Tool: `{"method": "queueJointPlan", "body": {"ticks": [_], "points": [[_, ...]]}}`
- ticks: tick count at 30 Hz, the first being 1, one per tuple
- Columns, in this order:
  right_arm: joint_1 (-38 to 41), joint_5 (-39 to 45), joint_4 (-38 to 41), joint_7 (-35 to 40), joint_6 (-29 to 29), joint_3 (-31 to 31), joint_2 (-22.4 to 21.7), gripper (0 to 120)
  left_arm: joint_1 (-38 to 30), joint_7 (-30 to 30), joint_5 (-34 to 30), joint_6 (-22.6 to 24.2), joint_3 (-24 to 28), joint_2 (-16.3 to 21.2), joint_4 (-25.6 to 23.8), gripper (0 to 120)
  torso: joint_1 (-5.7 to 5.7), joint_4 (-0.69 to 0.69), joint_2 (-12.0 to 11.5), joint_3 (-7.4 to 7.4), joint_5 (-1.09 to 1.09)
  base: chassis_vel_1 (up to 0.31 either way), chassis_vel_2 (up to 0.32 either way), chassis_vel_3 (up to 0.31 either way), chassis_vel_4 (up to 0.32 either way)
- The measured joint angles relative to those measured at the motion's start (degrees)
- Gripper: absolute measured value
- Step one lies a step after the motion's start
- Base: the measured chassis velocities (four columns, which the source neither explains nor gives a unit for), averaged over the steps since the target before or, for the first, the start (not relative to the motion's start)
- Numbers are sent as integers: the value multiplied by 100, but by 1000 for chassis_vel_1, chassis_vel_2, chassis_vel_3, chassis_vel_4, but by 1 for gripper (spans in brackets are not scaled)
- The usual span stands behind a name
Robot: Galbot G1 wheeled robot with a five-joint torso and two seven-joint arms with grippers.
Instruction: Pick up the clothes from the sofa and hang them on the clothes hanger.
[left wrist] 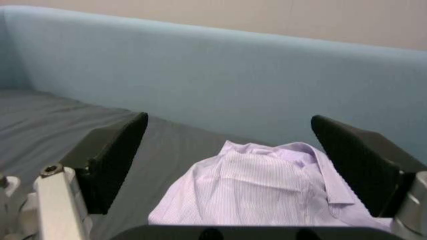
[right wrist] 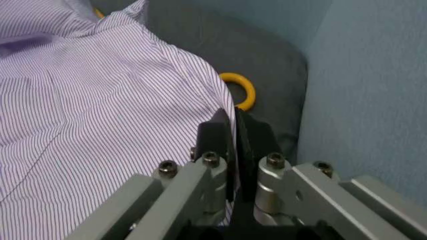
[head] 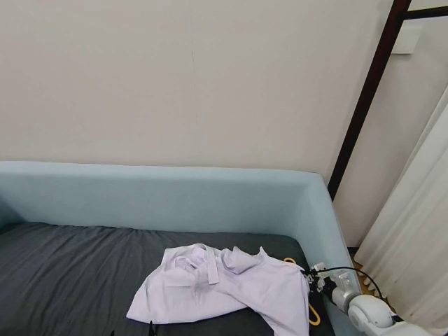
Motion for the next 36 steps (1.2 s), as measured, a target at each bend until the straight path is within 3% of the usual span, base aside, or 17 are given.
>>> {"method": "queueJointPlan", "body": {"ticks": [7,15,18,21,24,25,28,36], "points": [[-582,-472,899,409,-363,341,-175,34,-114,-13,-213,137,-26,297,-24,96,0,-2,0,0,-1,0,0,0,0],[-1053,-850,1924,852,-640,816,-406,60,-149,-18,-260,166,-36,378,-35,95,0,-1,0,0,-1,0,0,0,0],[-1279,-966,2514,1234,-698,823,-236,72,-147,-16,-280,161,-52,418,-46,95,0,-2,0,-1,-3,0,0,0,0],[-1270,-1106,2581,1332,-699,611,-60,79,-124,-8,-304,155,-72,470,-62,95,0,-2,0,-1,-1,0,0,0,0],[-988,-1291,2288,1347,-597,-106,433,95,-42,1,-335,151,-153,615,-67,96,0,0,0,0,-1,0,0,0,0],[-988,-1291,2288,1347,-597,-106,433,95,-42,1,-335,151,-153,615,-67,96,0,0,0,0,-1,0,0,0,0],[-413,-1344,1456,1170,-323,-860,1031,100,153,6,-365,88,-230,687,-91,96,0,0,0,0,-1,0,0,0,0],[473,-1764,478,1148,-165,-1682,1852,100,482,12,-392,-93,-413,726,-40,96,0,1,0,0,-1,0,0,0,0]]}}
